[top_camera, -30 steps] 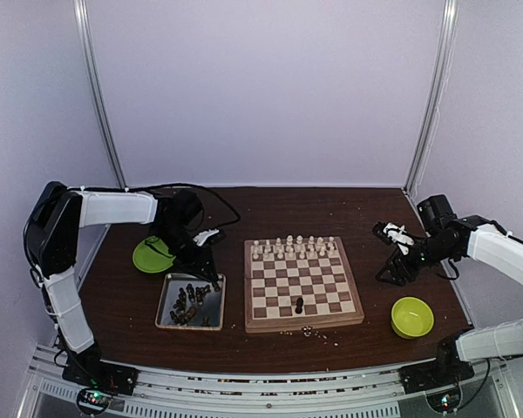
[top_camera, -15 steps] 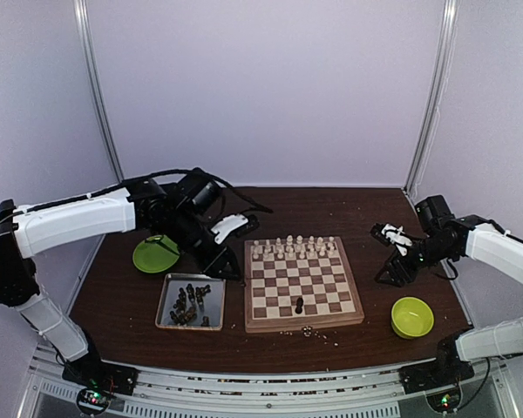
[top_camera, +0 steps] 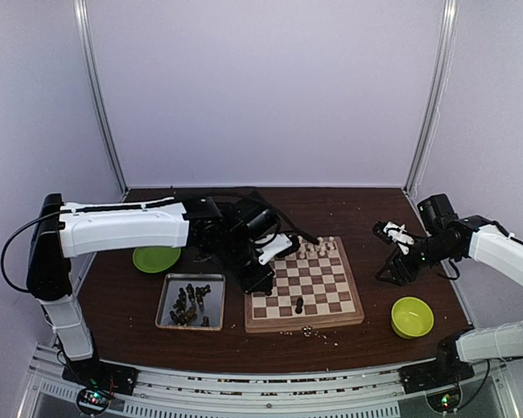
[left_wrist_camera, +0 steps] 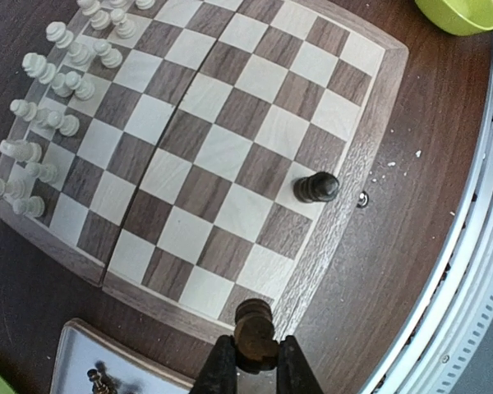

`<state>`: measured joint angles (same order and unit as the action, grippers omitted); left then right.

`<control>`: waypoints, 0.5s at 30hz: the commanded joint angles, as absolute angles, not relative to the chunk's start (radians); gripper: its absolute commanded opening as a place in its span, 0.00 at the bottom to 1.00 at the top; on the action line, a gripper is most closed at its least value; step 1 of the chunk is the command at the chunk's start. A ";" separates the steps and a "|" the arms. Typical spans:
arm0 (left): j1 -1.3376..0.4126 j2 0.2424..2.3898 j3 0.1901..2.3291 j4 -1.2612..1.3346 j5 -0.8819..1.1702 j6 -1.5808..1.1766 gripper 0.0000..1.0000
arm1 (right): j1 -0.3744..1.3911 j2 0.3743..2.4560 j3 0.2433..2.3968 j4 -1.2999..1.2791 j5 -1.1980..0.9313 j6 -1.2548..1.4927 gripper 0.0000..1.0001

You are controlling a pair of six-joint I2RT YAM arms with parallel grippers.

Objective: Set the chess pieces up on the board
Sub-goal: Place the knight at g8.

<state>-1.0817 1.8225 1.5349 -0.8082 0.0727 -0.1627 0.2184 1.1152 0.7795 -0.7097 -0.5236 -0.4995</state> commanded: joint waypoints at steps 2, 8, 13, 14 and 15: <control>-1.111 1.899 1.606 -0.796 0.040 -0.136 0.08 | 0.225 1.094 0.800 -0.715 -0.531 -0.512 0.64; -1.124 1.971 1.640 -0.824 0.023 -0.115 0.08 | 0.225 1.092 0.800 -0.716 -0.529 -0.514 0.64; -1.125 1.995 1.640 -0.829 0.026 -0.105 0.08 | 0.227 1.092 0.800 -0.717 -0.528 -0.516 0.64; -1.125 1.999 1.640 -0.833 0.032 -0.104 0.08 | 0.227 1.092 0.801 -0.718 -0.528 -0.515 0.64; -1.126 2.002 1.639 -0.835 0.036 -0.103 0.08 | 0.227 1.092 0.800 -0.718 -0.527 -0.515 0.64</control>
<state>-1.1213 1.9827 1.6119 -0.8261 0.0372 -0.1246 0.2188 1.1069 0.7795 -0.7105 -0.5236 -0.5030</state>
